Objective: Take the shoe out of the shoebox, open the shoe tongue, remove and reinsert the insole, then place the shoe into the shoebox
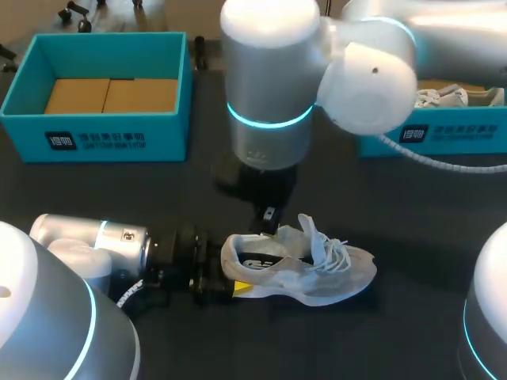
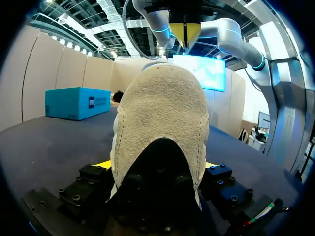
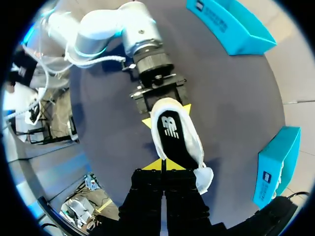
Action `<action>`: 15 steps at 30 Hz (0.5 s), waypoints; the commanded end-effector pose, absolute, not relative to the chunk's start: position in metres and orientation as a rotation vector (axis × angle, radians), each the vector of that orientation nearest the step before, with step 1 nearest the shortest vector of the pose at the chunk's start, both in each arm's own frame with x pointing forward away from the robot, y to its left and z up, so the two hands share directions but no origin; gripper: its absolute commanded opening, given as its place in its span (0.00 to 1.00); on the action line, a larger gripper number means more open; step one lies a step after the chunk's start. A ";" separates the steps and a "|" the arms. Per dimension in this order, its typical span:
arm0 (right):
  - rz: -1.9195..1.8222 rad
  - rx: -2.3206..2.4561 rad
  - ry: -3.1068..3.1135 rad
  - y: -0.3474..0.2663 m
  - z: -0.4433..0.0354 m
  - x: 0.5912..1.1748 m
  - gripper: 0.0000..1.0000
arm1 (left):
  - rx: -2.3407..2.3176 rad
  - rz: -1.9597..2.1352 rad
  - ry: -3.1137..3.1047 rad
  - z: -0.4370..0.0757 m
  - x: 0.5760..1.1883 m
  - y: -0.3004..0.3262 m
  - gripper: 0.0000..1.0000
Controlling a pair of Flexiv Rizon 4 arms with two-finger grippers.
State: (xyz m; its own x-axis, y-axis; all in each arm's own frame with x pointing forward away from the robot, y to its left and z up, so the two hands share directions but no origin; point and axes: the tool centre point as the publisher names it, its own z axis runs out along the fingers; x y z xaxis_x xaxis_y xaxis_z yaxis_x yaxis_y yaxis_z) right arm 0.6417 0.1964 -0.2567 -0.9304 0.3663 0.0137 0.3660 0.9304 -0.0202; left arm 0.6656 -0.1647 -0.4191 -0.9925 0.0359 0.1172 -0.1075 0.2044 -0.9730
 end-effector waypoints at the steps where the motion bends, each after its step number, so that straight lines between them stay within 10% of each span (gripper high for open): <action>1: 0.037 -0.587 -3.069 0.199 -0.257 0.642 0.00 | 0.070 1.909 -2.349 -0.419 0.666 -0.164 0.00; 15: 0.061 -0.543 -3.148 0.202 -0.302 0.657 0.00 | 0.070 1.909 -2.349 -0.419 0.666 -0.164 0.00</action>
